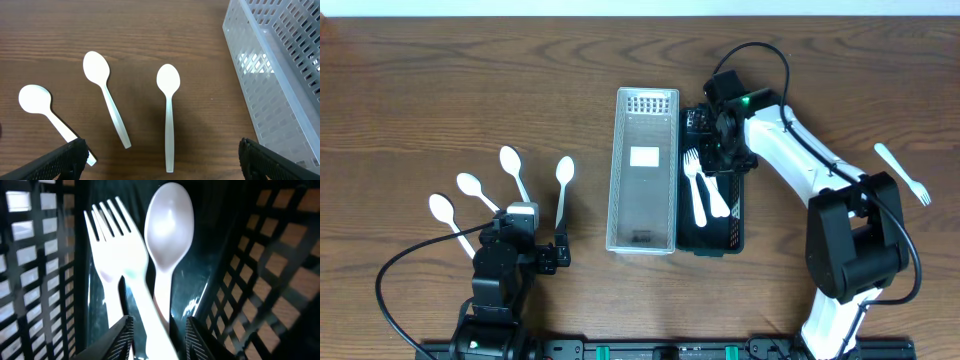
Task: Pack container
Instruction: 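Carry the fork to the black basket and release it, then move the right gripper to the last white fork at the far right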
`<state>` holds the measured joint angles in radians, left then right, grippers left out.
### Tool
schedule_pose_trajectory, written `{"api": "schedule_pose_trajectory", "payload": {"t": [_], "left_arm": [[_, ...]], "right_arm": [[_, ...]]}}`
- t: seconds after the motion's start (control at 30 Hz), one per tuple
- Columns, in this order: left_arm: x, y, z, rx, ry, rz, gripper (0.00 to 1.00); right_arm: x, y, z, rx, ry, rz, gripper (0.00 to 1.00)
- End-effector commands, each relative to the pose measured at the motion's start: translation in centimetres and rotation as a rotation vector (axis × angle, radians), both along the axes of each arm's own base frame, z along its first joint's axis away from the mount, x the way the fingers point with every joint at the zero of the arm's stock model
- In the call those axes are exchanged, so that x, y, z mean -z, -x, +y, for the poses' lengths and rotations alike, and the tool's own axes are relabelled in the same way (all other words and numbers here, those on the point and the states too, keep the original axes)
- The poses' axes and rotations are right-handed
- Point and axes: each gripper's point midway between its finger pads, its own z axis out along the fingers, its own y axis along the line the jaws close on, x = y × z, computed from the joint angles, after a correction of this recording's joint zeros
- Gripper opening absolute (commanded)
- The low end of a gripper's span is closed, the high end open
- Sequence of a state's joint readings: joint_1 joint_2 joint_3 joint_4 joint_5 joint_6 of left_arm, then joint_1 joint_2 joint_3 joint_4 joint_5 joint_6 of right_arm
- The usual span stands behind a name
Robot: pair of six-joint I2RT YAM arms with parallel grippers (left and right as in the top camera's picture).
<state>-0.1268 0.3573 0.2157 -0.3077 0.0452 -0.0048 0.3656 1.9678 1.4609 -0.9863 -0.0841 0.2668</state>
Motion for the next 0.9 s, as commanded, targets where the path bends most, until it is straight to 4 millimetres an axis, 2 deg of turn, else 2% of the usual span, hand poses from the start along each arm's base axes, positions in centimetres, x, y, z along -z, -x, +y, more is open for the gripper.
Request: {"api": "schedule_pose_trajectory", "payload": {"t": [0.0,0.07,0.17,0.23,0.3,0.4,0.53,0.67,0.73,0.87], "left_arm": [[-0.9,-0.2,0.2,-0.020,0.009,-0.020,0.98],[-0.9,-0.2,0.2,-0.020,0.009,-0.020,0.98],[-0.9,-0.2,0.2,-0.020,0.009,-0.020,0.98],[-0.9,-0.2,0.2,-0.020,0.009,-0.020,0.98],[-0.9,-0.2,0.2,-0.020,0.009,-0.020,0.98],[-0.9,-0.2,0.2,-0.020,0.009,-0.020,0.98],[-0.9,-0.2,0.2,-0.020,0.009,-0.020,0.98],[-0.9,-0.2,0.2,-0.020,0.009,-0.020,0.98],[-0.9,-0.2,0.2,-0.020,0.009,-0.020,0.98],[-0.9,-0.2,0.2,-0.020,0.009,-0.019,0.98]], "right_arm": [[-5.4,-2.0,0.6,-0.023,-0.059,-0.143,0.37],[-8.6,-3.2,-0.3,-0.006,-0.071,-0.228,0.38],[-13.2,-4.1,-3.2,0.024,-0.040,-0.350,0.61],[-16.2,-4.6,-6.4,0.047,0.023,-0.445,0.65],[-18.2,-4.7,-10.2,0.094,0.106,-0.509,0.70],[-19.8,-4.4,-15.2,0.099,0.188,-0.544,0.73],[-19.0,-3.7,-21.7,0.026,0.297,-0.492,0.76],[-16.7,-2.7,-27.7,0.038,0.355,-0.398,0.78],[-15.0,-2.2,-30.2,0.086,0.356,-0.345,0.80],[-11.3,-1.1,-33.6,0.164,0.332,-0.234,0.79]]}}
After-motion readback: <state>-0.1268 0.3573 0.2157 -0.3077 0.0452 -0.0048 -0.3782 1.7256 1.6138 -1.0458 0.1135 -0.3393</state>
